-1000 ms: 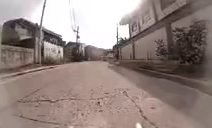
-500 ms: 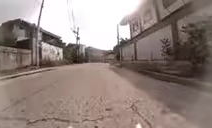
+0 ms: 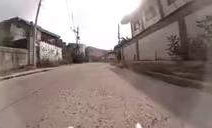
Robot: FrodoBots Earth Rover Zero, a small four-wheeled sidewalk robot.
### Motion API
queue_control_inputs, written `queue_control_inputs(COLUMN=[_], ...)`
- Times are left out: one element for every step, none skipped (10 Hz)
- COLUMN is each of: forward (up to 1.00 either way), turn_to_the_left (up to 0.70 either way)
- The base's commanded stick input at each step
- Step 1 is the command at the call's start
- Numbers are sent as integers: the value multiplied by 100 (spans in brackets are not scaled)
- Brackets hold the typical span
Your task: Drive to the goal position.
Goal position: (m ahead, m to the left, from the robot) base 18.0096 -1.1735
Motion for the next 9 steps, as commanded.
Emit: queue_control_inputs(forward=[100,100,100,100,100,100,100,100,100], turn_to_the_left=[0,0,0,0,0,0,0,0,0])
